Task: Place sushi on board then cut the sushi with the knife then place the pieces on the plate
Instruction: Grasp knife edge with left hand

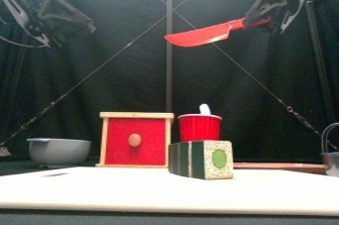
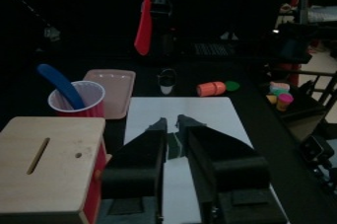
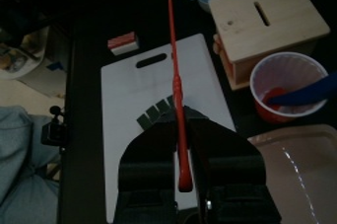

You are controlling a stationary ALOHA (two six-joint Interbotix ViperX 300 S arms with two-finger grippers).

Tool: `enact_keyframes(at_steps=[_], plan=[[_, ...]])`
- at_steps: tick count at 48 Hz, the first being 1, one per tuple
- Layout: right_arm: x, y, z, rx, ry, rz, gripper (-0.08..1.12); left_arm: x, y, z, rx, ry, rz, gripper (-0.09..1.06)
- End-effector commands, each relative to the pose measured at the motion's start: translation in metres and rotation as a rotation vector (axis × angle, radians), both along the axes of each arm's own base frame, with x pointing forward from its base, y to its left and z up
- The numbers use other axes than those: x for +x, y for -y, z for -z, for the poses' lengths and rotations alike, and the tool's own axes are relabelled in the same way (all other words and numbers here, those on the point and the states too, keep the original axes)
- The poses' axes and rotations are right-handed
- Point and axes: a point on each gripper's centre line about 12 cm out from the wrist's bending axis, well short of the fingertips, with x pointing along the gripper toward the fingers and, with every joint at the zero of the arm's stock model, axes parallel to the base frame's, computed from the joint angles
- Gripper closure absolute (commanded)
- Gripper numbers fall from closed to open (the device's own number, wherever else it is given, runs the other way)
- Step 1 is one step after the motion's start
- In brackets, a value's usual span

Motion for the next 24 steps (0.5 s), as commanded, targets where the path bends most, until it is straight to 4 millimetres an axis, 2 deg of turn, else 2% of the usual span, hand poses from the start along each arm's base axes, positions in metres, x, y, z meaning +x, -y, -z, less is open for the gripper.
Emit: enact_keyframes(at_steps=[1, 7, 11, 24], plan=[[0.003, -0.007, 0.003, -0.010, 0.035, -0.016, 0.69, 0.010, 0.004, -0.010, -0.021, 0.019, 0.009, 0.21], [0.007, -0.017, 0.017, -0.026, 0.045, -0.041, 0.69, 0.014, 0.006, -0.010, -0.040, 0.008, 0.012, 0.08], [0.010, -0.021, 0.027, -0.032, 0.032, -0.054, 0.69, 0.016, 0.006, -0.011, -0.038, 0.007, 0.012, 0.03], [0.021, -0.027, 0.048, -0.044, -0.030, -0.080, 0.69, 0.032, 0.008, -0.003, -0.027, -0.042, 0.015, 0.02]])
